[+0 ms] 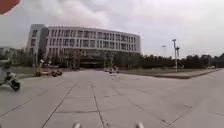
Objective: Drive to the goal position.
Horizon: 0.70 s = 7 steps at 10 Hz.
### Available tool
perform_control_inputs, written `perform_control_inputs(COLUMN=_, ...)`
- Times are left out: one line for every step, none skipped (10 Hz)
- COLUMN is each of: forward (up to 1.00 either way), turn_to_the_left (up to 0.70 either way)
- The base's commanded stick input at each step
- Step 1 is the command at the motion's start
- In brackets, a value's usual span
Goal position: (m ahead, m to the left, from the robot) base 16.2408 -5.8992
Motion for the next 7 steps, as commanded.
perform_control_inputs(forward=0.5, turn_to_the_left=0.0)
perform_control_inputs(forward=0.5, turn_to_the_left=0.0)
perform_control_inputs(forward=0.5, turn_to_the_left=0.0)
perform_control_inputs(forward=0.5, turn_to_the_left=0.0)
perform_control_inputs(forward=0.5, turn_to_the_left=0.0)
perform_control_inputs(forward=0.5, turn_to_the_left=0.0)
perform_control_inputs(forward=0.5, turn_to_the_left=0.0)
